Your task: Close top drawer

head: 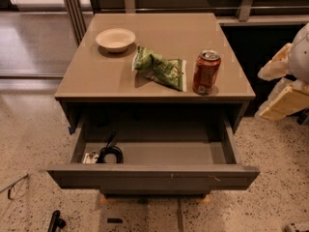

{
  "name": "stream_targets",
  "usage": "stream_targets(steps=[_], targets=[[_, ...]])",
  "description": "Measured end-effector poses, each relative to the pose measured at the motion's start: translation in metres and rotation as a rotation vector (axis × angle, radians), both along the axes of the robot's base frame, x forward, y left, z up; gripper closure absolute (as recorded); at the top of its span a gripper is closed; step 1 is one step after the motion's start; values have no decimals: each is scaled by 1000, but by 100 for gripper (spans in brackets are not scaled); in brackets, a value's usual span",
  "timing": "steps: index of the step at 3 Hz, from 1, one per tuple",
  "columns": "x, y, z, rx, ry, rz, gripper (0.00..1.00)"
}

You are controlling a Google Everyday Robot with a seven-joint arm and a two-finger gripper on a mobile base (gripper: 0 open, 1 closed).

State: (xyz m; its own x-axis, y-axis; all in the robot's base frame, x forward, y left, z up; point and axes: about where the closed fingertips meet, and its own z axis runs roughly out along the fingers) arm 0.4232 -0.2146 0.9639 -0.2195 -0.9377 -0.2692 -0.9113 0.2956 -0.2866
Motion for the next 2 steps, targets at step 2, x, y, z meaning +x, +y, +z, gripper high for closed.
stream_targets(steps=[2], targets=[[-35, -12, -95, 155, 33, -33, 88]])
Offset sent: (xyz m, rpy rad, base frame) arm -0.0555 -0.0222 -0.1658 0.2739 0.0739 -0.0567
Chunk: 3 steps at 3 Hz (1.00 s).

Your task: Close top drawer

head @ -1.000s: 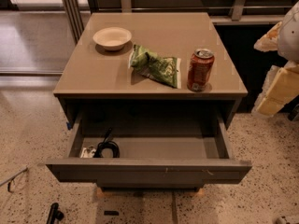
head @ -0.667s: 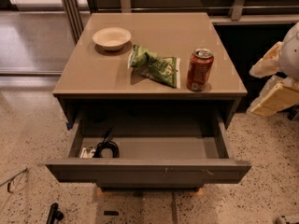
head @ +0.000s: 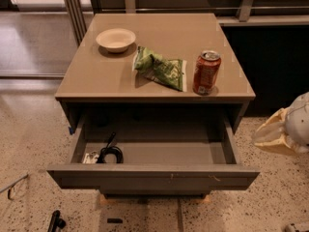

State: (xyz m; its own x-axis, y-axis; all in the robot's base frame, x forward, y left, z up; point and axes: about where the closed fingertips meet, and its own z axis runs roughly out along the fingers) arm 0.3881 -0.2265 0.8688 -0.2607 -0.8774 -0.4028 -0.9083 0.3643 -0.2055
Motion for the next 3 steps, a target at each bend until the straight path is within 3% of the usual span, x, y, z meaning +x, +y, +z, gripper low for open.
stream_targets(steps=[1, 2, 3], targets=[[-3, 1, -7, 10, 5, 0, 100], [-3, 1, -7, 10, 5, 0, 100], [-12, 1, -31, 47, 14, 24, 100]])
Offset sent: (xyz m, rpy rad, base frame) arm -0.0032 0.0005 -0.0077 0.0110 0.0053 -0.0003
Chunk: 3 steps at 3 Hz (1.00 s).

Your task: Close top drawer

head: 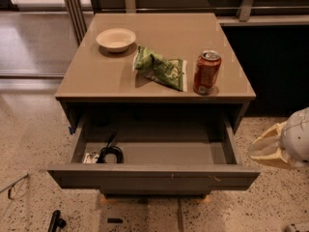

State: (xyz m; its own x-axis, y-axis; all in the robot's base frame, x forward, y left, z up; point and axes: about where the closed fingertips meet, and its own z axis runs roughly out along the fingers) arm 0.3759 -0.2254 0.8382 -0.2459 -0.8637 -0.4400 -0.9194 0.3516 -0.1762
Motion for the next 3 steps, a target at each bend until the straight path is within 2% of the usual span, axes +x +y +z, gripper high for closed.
stream_targets(steps=[1, 2, 3], targets=[[-24, 18, -60, 124, 23, 59, 100], [-41, 40, -101, 221, 53, 103, 100], [-42, 42, -101, 220, 52, 111, 100]])
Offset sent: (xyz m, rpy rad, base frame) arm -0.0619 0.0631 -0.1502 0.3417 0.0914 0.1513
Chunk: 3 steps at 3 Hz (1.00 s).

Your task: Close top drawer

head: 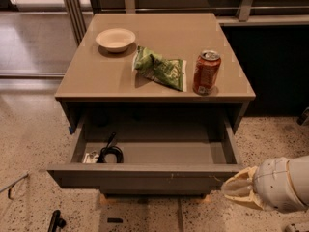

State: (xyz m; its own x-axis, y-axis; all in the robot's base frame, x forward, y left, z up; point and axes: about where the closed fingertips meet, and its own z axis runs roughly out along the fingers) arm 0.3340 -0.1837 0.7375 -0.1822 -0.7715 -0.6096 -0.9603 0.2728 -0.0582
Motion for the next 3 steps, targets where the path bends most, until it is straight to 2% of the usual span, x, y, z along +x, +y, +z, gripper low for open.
stream_targets(steps=[1, 2, 3], targets=[[0, 0, 0, 0, 0, 0, 100], [8, 1, -15, -10, -73, 9, 100], [26, 12, -44, -21, -182, 34, 100]])
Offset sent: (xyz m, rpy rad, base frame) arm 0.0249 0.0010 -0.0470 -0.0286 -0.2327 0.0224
